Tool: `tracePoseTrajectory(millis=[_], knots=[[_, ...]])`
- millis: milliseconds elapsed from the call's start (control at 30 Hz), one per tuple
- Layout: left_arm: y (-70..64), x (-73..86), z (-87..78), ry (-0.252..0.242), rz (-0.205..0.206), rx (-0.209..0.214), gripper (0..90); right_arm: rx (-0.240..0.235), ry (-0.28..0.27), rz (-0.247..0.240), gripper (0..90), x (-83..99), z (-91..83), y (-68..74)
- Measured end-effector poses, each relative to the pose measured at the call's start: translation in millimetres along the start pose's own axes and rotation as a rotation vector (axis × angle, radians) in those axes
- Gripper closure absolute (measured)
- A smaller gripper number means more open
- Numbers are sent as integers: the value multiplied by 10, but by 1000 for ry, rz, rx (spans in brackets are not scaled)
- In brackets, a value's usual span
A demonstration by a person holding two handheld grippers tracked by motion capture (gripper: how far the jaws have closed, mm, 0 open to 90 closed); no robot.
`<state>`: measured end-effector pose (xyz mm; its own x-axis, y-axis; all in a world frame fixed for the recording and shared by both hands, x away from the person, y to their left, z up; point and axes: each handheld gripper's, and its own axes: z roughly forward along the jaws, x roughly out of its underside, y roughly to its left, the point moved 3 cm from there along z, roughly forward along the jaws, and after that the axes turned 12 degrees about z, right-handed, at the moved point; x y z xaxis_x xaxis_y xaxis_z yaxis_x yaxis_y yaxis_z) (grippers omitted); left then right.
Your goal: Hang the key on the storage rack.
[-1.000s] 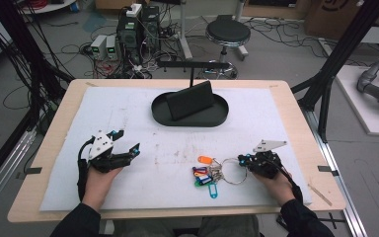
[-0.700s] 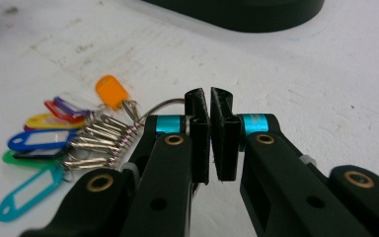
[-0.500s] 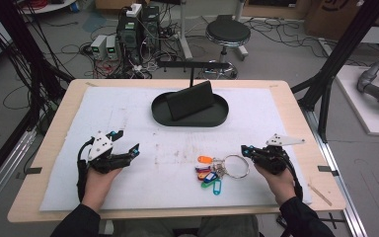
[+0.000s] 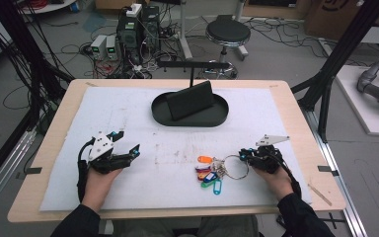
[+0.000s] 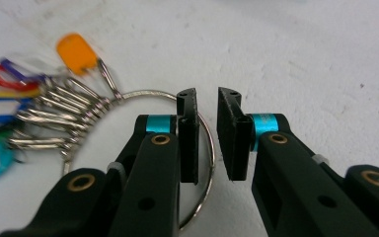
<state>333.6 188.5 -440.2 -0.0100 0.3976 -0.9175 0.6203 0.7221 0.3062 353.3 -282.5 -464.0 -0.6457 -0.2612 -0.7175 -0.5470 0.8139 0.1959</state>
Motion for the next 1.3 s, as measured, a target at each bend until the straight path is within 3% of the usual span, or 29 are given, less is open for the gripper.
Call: tracePoseTrajectory(millis=[100,333,533,667,867,1167,1300], knots=[[-3,6,1,2,0,1,254,7,52,-12,764,22,91,-18],[-12,8,5,6,1,2,254,15,48,-67,872,23,98,-2],[-18,3,4,7,8,-2,254,-19,37,6,873,4,71,-36],[-15,9,0,7,10,-1,254,-84,-22,90,875,-43,-13,-50],[-19,5,-1,4,9,-3,254,-164,-82,153,877,-83,-100,-5],[-27,0,5,3,11,-5,254,-263,-133,166,864,-126,-163,142],[-27,-2,2,5,13,-4,254,-279,-77,136,836,-113,-107,246]])
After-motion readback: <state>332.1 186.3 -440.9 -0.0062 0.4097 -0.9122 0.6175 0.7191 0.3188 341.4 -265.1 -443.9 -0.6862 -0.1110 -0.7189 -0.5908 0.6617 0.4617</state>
